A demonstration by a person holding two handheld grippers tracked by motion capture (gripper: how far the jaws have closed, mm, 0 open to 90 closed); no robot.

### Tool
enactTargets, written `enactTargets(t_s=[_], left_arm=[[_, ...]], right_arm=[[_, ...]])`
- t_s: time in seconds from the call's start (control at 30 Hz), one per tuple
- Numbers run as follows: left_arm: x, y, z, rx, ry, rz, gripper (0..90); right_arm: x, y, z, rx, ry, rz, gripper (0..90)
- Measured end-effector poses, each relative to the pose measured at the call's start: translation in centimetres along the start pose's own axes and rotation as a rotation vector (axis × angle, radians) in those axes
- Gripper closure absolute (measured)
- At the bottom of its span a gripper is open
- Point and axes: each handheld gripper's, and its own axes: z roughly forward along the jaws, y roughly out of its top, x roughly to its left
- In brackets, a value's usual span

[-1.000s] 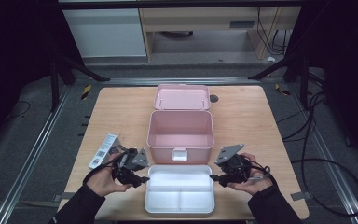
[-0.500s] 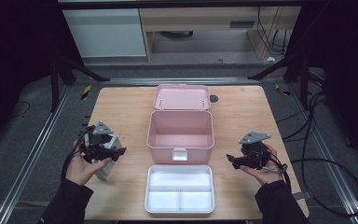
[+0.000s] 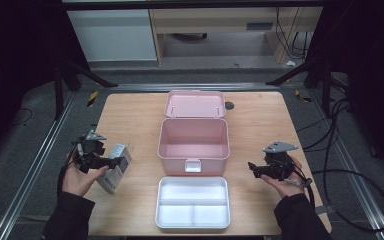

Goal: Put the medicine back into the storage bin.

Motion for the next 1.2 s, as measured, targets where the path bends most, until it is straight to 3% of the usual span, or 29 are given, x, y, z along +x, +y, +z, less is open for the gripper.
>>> enactTargets(t_s=[0.07,0.57,0.8,0.9,1.2], left_arm=[[0.0,-0.2,0.5,0.032,0.012,0.005,26.3],[0.3,-0.8,2.7,0.134,-0.041,-0.038,38.9],[0.5,-1.1,3.4,0.199,-0.044,-0.038,45.1],[0.6,-1.1,3.5,0.21,-0.06,-0.046,48.1],[0.5,-1.0,3.5,0.239,-0.051,-0.038,56.0]], right_arm=[[-0.1,-0.1,0.2,0.009,0.001,-0.001,22.2],[-0.2,-0.6,0.9,0.05,0.001,-0.016,22.1],[-0.3,-0.7,1.0,0.06,0.003,-0.01,22.1],[-0.2,-0.7,1.2,0.066,0.006,-0.016,22.0],[-0.2,-0.7,1.4,0.081,0.009,-0.022,21.8]])
